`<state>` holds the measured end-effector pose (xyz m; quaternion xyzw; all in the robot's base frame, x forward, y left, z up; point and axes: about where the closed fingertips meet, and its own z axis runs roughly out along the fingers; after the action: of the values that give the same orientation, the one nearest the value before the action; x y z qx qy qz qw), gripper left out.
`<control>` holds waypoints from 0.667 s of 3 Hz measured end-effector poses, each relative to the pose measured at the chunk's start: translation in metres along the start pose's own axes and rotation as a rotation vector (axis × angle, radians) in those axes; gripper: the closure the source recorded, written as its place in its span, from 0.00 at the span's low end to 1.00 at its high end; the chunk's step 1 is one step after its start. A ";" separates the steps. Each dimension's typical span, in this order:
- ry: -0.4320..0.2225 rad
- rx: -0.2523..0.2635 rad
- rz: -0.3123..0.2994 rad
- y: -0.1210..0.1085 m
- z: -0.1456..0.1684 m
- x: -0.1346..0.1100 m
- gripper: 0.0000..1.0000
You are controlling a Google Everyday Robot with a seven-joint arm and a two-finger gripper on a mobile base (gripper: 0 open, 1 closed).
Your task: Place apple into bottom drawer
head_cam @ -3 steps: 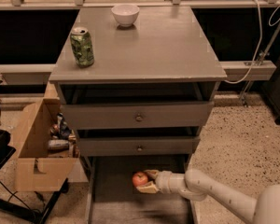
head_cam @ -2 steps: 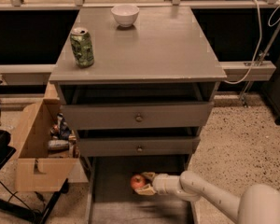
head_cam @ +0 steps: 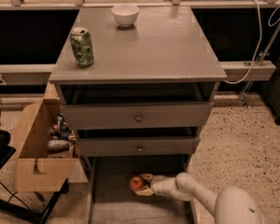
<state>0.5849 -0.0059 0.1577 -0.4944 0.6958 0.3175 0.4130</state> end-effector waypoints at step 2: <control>-0.021 -0.007 0.046 0.000 0.020 0.026 0.62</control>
Offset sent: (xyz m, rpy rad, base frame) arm -0.0006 0.0077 -0.0258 0.0302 0.0307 -0.0067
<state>0.5855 0.0003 0.1250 -0.4762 0.7014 0.3348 0.4112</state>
